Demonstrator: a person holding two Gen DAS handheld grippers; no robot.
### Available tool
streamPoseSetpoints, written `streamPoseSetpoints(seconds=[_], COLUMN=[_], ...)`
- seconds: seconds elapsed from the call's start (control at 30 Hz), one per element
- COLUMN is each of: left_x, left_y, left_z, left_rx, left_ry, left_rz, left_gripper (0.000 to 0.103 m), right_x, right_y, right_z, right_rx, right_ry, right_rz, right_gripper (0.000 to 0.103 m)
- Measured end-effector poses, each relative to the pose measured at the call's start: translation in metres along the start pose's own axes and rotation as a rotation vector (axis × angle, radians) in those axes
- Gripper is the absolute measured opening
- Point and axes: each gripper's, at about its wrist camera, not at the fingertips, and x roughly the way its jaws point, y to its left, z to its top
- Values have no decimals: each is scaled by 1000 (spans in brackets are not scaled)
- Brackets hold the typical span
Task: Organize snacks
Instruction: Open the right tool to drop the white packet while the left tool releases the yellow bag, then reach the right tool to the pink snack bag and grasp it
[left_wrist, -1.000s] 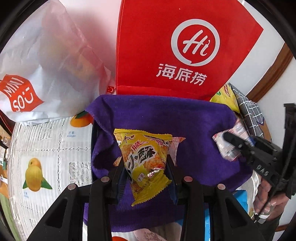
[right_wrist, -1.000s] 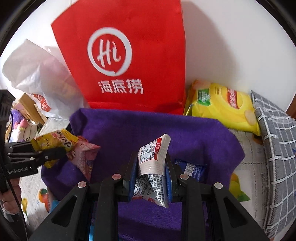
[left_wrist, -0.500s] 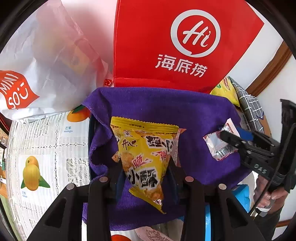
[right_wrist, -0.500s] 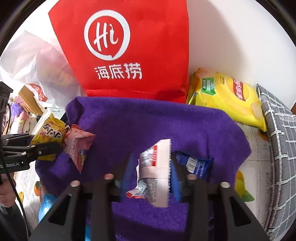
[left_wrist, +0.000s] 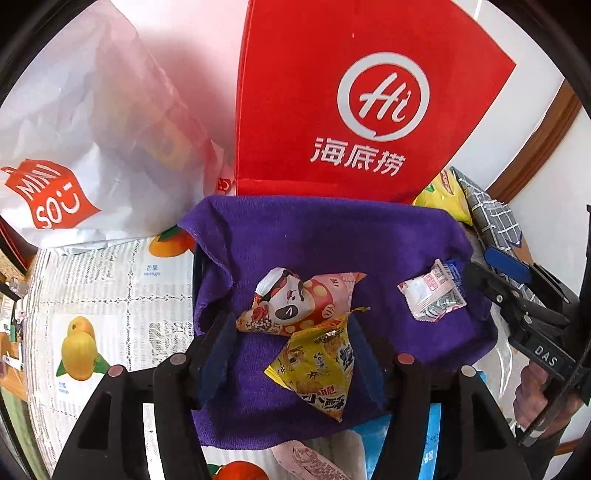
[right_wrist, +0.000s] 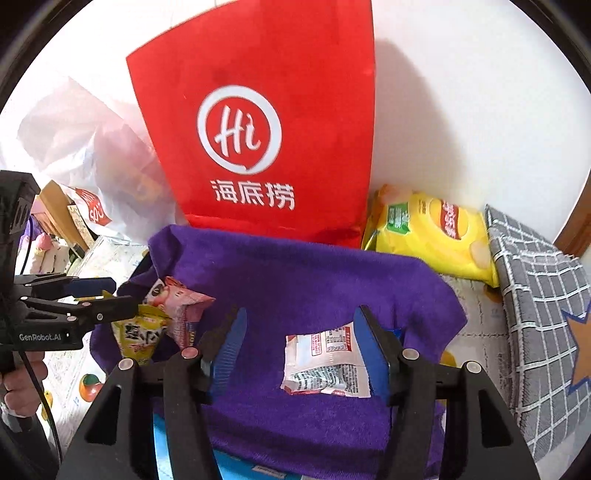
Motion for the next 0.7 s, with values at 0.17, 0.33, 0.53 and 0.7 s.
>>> streamPoseSetpoints(seconds=[0.17, 0.33, 0.53, 0.7], left_x=[-14, -37, -72, -98], left_y=[-4, -13, -26, -34], left_z=[0, -2, -9, -31], left_rx=[5, 24, 48, 66], left_ry=[-24, -59, -116, -139], left_rz=[6, -9, 6, -1], left_gripper=[65, 66, 67, 70], right_x=[-24, -52, -83, -105], right_y=[2, 4, 8, 15], right_z=[-8, -24, -55, -80], right_rx=[23, 40, 78, 93], right_ry=[-28, -24, -6, 4], right_rz=[-26, -69, -62, -54], right_gripper=[60, 60, 60, 60])
